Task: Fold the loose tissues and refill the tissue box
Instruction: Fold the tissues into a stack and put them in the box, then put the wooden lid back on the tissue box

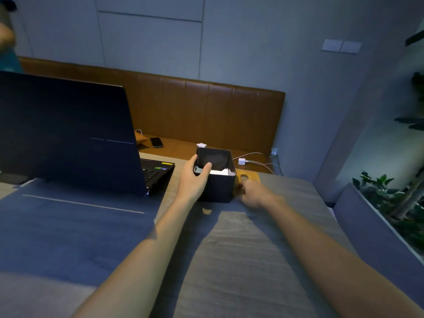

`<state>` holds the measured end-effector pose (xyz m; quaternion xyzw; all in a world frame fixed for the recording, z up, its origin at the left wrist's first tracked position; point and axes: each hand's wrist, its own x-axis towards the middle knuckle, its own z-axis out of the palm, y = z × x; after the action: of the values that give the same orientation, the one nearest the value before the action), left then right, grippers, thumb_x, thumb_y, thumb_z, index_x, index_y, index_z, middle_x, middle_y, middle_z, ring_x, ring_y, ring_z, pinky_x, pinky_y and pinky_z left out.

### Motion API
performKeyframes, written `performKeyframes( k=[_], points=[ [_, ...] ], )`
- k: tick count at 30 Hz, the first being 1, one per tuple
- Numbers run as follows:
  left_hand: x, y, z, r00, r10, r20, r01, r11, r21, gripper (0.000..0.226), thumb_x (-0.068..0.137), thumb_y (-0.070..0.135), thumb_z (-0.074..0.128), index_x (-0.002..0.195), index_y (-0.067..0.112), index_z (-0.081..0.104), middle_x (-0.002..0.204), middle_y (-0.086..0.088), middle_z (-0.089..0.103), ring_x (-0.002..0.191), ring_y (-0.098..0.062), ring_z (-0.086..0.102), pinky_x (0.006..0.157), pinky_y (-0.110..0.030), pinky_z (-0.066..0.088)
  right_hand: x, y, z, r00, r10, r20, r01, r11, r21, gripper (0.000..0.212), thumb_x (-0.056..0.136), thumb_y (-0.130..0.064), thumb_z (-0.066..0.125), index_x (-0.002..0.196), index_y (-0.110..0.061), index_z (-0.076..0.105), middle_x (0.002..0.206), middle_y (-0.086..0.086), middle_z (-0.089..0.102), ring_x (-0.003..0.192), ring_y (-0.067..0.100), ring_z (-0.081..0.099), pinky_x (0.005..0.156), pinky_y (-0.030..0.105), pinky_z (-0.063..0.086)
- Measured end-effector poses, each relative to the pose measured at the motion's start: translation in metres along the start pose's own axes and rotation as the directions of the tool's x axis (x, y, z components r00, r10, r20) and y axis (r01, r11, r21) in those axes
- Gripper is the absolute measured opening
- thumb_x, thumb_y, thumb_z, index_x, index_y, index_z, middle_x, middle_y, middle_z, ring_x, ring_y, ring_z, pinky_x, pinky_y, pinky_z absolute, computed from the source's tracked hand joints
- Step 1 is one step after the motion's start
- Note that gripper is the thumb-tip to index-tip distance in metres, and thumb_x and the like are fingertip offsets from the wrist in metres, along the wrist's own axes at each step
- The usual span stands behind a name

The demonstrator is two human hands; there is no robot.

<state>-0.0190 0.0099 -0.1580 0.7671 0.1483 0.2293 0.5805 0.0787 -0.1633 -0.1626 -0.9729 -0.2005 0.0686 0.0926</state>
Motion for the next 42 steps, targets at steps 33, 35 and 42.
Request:
performKeyframes(
  k=[33, 35, 42],
  points=[
    [-0.035, -0.034, 0.009, 0.996, 0.067, -0.056, -0.075, 0.987, -0.140, 0.064, 0.095, 0.062, 0.054, 0.153, 0.043, 0.034, 0.153, 0.011, 0.042, 0.137, -0.012, 0.041, 0.110, -0.043, 0.044, -0.059, -0.086, -0.055, 0.935, -0.328, -0.133, 0.325, 0.945, -0.044, 0.040, 0.098, -0.009, 0.061, 0.137, -0.009, 0.057, 0.134, 0.012, 0.059, 0.118, 0.027, 0.060, 0.092, 0.036, 0.055],
    [-0.034, -0.034, 0.009, 0.997, 0.052, -0.055, -0.059, 0.989, -0.136, 0.065, 0.094, 0.063, 0.053, 0.153, 0.043, 0.034, 0.153, 0.010, 0.042, 0.138, -0.013, 0.041, 0.111, -0.047, 0.043, -0.058, -0.089, -0.058, 0.939, -0.325, -0.111, 0.322, 0.946, -0.044, 0.041, 0.098, -0.010, 0.061, 0.139, -0.009, 0.056, 0.135, 0.013, 0.059, 0.119, 0.028, 0.059, 0.094, 0.037, 0.055],
    [-0.035, -0.031, 0.010, 0.997, 0.060, -0.048, -0.068, 0.980, -0.185, 0.056, 0.097, 0.056, 0.054, 0.150, 0.048, 0.036, 0.147, 0.014, 0.041, 0.132, -0.008, 0.039, 0.106, -0.038, 0.042, -0.052, -0.089, -0.064, 0.949, -0.309, -0.057, 0.313, 0.947, 0.069, 0.052, 0.099, -0.010, 0.059, 0.149, -0.017, 0.047, 0.153, 0.009, 0.047, 0.137, 0.031, 0.047, 0.105, 0.041, 0.049]
  ],
)
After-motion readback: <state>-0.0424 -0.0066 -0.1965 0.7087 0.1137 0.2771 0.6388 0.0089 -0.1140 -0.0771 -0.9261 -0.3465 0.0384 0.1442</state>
